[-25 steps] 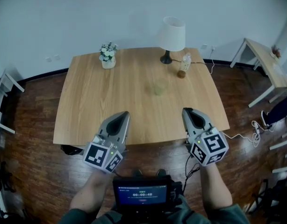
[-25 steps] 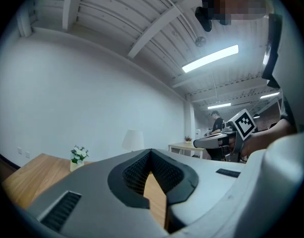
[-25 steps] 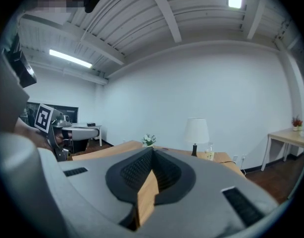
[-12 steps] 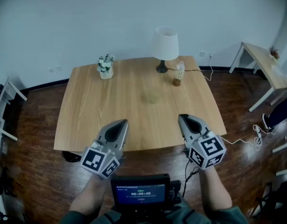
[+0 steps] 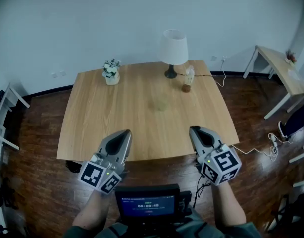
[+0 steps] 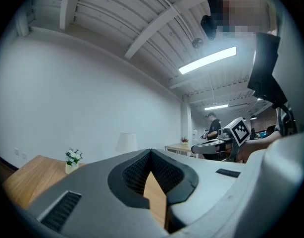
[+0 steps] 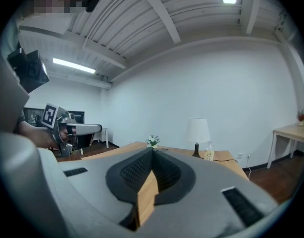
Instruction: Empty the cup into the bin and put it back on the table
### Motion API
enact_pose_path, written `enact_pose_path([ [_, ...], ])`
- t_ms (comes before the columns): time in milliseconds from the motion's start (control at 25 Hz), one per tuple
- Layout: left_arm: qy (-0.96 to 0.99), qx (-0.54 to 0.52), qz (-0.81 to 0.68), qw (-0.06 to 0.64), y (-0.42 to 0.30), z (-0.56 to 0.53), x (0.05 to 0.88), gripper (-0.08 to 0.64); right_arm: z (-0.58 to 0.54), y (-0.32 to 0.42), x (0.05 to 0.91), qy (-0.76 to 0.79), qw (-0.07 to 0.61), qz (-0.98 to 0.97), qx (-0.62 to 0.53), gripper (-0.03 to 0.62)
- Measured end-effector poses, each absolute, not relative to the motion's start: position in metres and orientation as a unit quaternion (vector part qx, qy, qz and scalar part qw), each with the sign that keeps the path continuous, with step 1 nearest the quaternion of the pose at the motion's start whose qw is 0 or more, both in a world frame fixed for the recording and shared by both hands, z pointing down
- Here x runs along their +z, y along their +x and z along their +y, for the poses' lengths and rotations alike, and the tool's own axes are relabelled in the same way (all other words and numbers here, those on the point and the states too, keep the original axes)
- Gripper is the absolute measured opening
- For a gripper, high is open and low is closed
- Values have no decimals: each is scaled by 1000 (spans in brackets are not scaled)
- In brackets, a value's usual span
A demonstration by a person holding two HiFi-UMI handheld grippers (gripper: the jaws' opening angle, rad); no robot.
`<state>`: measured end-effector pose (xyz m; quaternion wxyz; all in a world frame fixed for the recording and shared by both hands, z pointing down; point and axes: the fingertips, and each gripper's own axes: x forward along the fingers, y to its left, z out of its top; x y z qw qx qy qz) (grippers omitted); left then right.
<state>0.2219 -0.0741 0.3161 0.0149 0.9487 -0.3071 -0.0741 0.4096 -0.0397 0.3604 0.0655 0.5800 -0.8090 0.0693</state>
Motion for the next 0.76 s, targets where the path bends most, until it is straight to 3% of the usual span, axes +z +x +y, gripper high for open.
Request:
enact_pose_path([
  [760,942,-78,-326,3,194,-70,318,2,-23,425,359,596,75,-797,64,0],
])
